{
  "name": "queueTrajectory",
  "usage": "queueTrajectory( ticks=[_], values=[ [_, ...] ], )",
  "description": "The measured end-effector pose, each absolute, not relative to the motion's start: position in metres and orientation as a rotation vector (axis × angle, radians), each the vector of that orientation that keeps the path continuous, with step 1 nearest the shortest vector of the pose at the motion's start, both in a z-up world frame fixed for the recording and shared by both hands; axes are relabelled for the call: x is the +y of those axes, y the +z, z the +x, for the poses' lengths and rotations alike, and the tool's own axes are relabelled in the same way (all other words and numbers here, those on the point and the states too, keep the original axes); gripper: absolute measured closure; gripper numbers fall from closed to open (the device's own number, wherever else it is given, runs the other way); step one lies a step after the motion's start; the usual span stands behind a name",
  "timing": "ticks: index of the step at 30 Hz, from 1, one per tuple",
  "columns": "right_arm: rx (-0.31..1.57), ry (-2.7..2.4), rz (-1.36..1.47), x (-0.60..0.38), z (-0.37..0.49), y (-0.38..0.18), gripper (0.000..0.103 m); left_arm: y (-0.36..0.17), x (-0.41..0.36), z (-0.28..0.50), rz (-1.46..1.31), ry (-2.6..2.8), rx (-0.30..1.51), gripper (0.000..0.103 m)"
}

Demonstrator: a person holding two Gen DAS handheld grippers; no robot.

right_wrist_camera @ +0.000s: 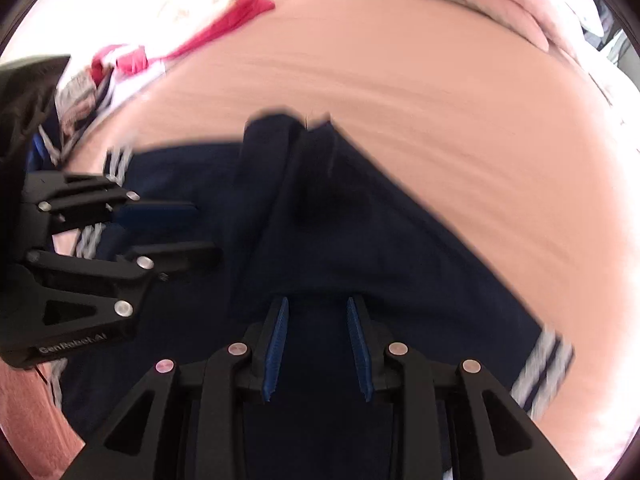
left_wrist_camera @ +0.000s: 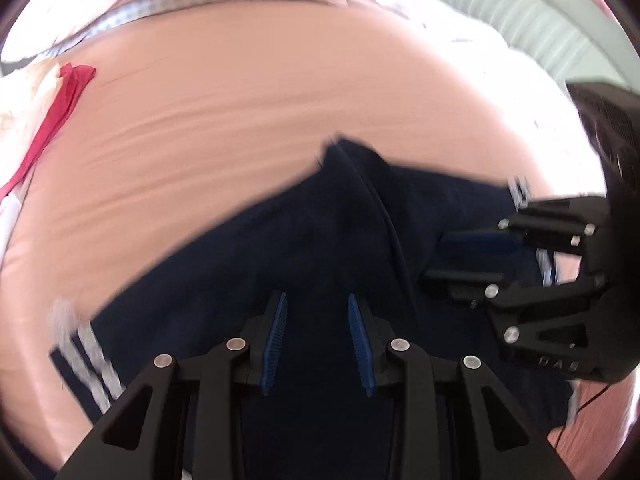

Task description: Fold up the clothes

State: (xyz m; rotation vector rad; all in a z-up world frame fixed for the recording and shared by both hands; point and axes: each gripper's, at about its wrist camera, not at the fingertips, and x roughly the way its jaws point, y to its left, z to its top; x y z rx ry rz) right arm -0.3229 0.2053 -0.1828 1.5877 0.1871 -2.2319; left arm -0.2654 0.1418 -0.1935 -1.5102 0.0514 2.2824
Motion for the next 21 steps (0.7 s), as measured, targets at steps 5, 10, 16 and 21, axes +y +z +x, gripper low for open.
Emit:
queueTrajectory(
  ticks=[5,10,16,21],
  values=[
    [0.138,-2.379,1.543,0.21,-0.349,-0.183,0.073,-0.197,0.128,-0.29,-1.411,2.371,-0.054,0.074],
    [0.028,-2.47,1.521,0.225,-0.36,-0.175,0.073,-0.189,0.112,-0.294,-1.361,2.515,-0.098,0.074],
    [0.081,-2.294,1.489,0.217,-0.333,-0.139,0.073,-0.181,0.083,-0.264,-1.411,2.441,-0.117,0.074],
    [0.176,-2.066,1.506,0.17,-0.318,-0.141,0.069,-0.197,0.089,-0.251,-1.475,2.383,0.033,0.074]
  ],
)
